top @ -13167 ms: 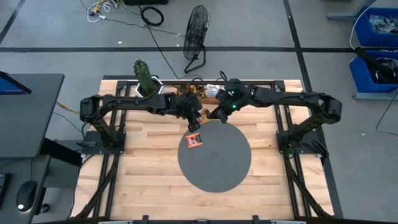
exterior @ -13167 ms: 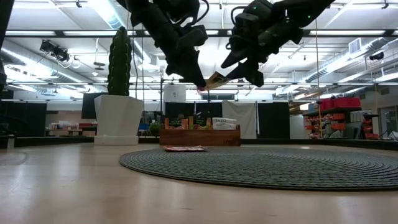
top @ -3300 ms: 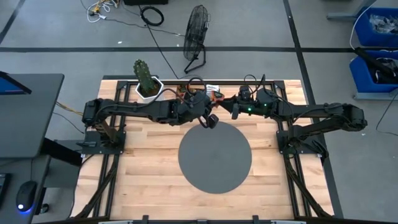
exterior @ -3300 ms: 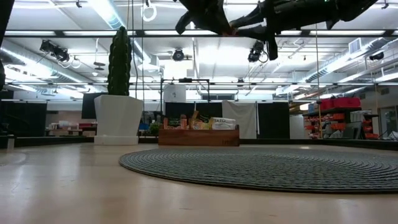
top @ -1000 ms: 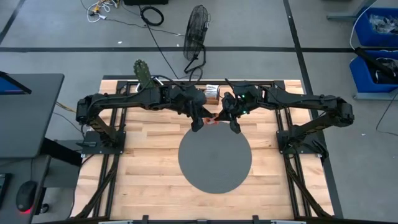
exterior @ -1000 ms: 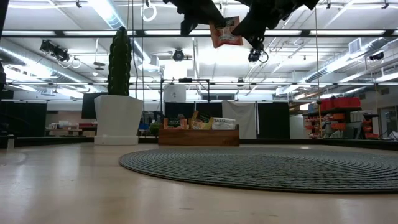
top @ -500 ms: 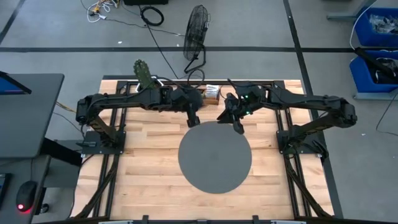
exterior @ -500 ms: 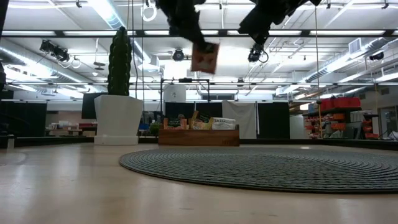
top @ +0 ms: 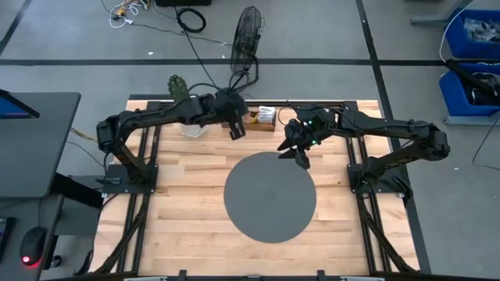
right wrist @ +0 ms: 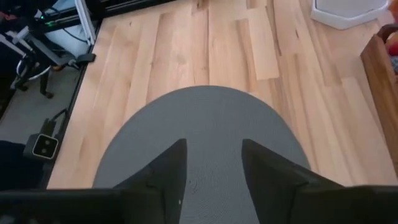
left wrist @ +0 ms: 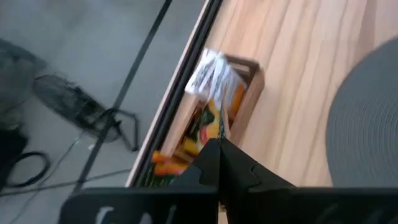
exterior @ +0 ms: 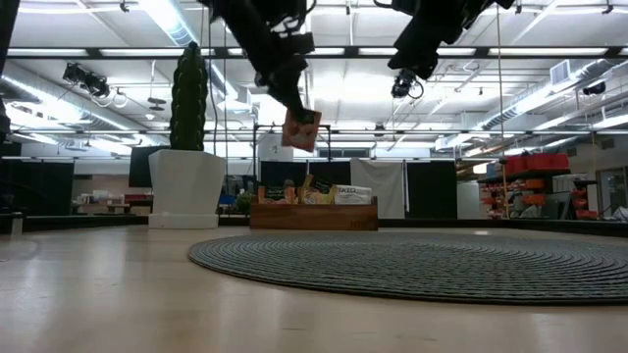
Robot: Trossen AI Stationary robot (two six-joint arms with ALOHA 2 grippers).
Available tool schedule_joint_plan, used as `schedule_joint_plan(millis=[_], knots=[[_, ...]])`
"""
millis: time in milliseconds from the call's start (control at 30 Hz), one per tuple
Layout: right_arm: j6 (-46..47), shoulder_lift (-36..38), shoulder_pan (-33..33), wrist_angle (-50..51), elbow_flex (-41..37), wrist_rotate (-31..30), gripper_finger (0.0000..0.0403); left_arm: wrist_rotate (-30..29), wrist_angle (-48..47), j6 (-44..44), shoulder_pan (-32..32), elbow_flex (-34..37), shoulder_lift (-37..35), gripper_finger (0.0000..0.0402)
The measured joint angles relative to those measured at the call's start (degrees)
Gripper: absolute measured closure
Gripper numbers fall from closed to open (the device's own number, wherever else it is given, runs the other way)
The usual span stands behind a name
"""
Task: Pick & Place Tea
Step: Put the orange tea bag into the left section of the wooden organizer
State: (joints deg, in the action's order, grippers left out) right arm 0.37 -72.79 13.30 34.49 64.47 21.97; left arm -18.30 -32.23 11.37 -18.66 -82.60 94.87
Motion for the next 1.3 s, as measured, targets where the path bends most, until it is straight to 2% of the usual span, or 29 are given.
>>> schedule_joint_plan(millis=[133,667,833,1000,1300], knots=[[1.4,0.0,0.0,-0.6,0.0,-0.8,0.0246,4.7,5.5,1.6,-2.2,4.5,-0.2,0.0401],[4.8,0.0,0.0,-4.8,-0.1,-5.0,0.0248,6.6,20.6,3.2,-10.4,19.8,-0.2,0.0401],[5.6,0.0,0.0,-6.3,-0.1,-5.0,0.0247,8.0,26.8,3.4,-11.8,22.9,-0.2,0.0401],[6.2,0.0,0.0,-6.7,-0.1,-5.0,0.0247,11.7,28.8,3.6,-13.4,24.9,-0.2,0.0401],[6.2,0.0,0.0,-8.0,-0.1,-5.0,0.0247,12.8,31.6,5.8,-14.6,28.4,-0.2,0.0400]])
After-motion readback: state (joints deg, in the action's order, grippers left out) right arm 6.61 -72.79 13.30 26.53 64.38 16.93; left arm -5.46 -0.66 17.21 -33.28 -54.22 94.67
